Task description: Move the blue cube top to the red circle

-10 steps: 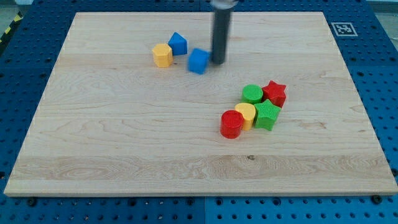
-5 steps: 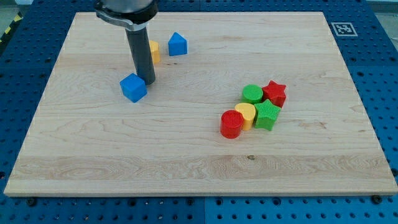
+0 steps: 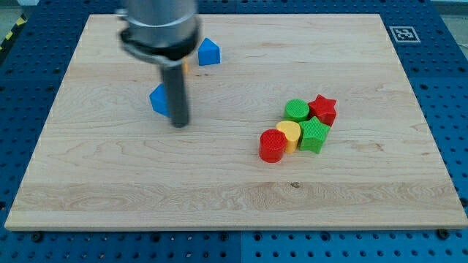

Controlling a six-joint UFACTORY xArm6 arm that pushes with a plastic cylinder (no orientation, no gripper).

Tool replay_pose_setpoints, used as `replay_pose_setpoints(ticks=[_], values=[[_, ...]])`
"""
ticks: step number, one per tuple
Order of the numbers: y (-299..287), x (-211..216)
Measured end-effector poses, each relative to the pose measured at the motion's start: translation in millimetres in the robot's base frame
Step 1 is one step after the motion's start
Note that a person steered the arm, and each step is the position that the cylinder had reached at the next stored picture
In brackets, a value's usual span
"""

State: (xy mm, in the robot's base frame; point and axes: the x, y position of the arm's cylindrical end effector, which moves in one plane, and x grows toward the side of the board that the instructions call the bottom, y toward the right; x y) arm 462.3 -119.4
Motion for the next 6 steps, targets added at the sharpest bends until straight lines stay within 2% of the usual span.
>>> replay_pose_setpoints(ticks=[1, 2, 3, 4, 5, 6], values=[[-41.5, -16.6], [14.1, -38.9], [72.0, -20.5], [1.9, -31.3], [-7.2, -59.7], [27.8, -62.2]])
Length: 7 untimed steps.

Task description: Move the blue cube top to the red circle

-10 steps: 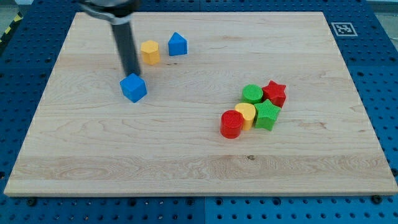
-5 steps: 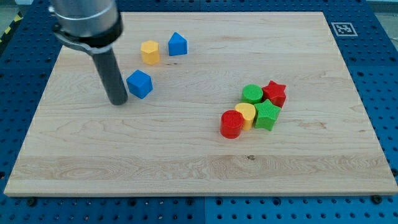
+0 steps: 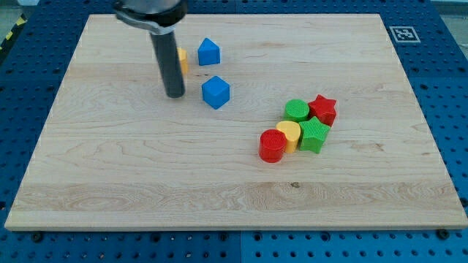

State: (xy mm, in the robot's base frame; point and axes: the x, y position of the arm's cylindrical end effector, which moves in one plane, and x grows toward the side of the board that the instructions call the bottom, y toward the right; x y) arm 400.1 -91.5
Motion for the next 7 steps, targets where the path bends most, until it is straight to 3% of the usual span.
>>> replay_pose_setpoints(ticks=[1, 3, 4, 5, 6, 7], values=[[10.4, -27.4], [81.5, 47.3], [68.7, 30.0], [17.5, 28.5], [43.0, 54.2], [85.8, 52.6]])
